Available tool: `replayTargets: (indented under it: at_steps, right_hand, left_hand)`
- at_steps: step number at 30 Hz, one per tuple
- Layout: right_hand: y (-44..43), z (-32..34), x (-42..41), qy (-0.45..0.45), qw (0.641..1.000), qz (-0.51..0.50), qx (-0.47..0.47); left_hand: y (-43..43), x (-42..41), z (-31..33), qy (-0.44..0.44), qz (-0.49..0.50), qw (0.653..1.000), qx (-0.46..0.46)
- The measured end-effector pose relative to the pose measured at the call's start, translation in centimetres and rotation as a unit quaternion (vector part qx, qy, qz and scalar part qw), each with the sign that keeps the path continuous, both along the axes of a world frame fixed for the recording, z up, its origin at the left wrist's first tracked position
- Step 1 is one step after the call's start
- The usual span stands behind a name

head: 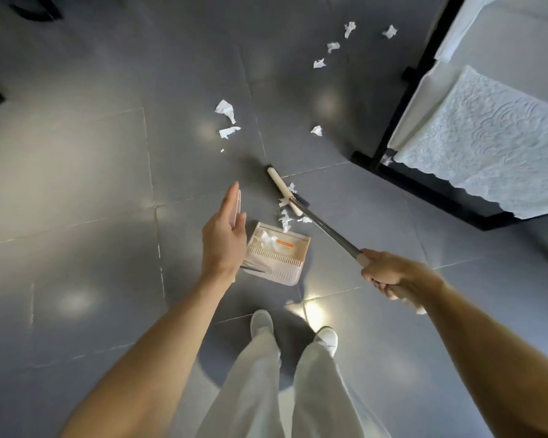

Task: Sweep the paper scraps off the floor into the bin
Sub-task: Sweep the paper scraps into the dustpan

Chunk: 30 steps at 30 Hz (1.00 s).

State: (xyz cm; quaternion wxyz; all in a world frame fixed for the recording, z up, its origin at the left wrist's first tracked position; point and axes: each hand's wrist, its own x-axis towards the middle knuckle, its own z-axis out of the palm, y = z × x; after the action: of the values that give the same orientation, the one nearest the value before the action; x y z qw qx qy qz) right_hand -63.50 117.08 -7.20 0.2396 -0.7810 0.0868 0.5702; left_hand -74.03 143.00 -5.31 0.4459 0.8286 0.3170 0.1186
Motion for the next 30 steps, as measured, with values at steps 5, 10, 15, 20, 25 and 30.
replayTargets:
  at_steps: [5, 10, 15, 20, 25, 30]
  right_hand:
    - [-2.0, 4.1, -2.1, 0.093, 0.995, -0.021, 0.019]
    - [-3.5, 6.4, -2.2, 0.099, 0.995, -0.009, 0.022]
    - [-1.6, 6.8, -3.6, 0.029, 0.999, -0.003, 0.038]
    - [-1.0, 7.0, -5.5, -0.026, 0.998, -0.039, 0.035]
    - [-2.2, 5.5, -7.7, -0.061, 0.995, -0.080, 0.016]
    - [-1.8, 3.3, -10.7, -0.024, 0.991, -0.129, 0.002]
  left_hand:
    - [0.6, 1.8, -0.3, -0.009, -0.021, 0.999, 0.038]
    - [1.5, 1.9, -0.4, -0.006, -0.037, 0.998, 0.051]
    - [2.4, 0.9, -0.2, -0.002, -0.068, 0.996, 0.060]
    - [2.8, 0.3, 0.1, 0.000, -0.133, 0.990, 0.055]
    - [3.1, 0.2, 0.0, 0.013, -0.192, 0.979, 0.065]
    - [3.2, -0.3, -0.4, 0.022, -0.186, 0.980, 0.073]
